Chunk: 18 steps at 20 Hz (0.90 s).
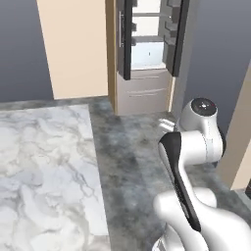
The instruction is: Place the cold items (broccoli and cucumber) from the fridge in one tupperware on the dining counter. Place the warm items (kebab skewer and hot dog) in the stove area in another tupperware.
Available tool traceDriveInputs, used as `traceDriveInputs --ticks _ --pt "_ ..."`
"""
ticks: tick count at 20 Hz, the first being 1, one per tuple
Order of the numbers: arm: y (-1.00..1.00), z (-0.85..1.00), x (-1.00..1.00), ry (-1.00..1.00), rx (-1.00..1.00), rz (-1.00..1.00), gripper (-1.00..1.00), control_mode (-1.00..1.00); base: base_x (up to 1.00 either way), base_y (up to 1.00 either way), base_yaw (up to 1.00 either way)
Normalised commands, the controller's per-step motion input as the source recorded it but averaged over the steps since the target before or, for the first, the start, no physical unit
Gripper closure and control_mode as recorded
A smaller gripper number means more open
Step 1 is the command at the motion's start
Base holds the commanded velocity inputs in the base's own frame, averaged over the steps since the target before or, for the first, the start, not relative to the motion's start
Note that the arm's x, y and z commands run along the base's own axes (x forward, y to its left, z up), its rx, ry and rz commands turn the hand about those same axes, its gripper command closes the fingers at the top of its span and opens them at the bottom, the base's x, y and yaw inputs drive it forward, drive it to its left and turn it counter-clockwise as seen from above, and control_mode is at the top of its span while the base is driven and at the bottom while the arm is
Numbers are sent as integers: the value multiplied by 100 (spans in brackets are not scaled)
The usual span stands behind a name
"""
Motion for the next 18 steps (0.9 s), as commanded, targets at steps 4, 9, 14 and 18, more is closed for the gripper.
traceDriveInputs --ticks 4,9,14,18 --pt "0 0 0 0 0 0 100 100 -100 0 0" --pt "0 0 0 0 0 0 100 100 -100 0 0" --pt "0 0 0 0 0 0 100 100 -100 0 0" --pt "0 0 0 0 0 0 100 100 -100 0 0"
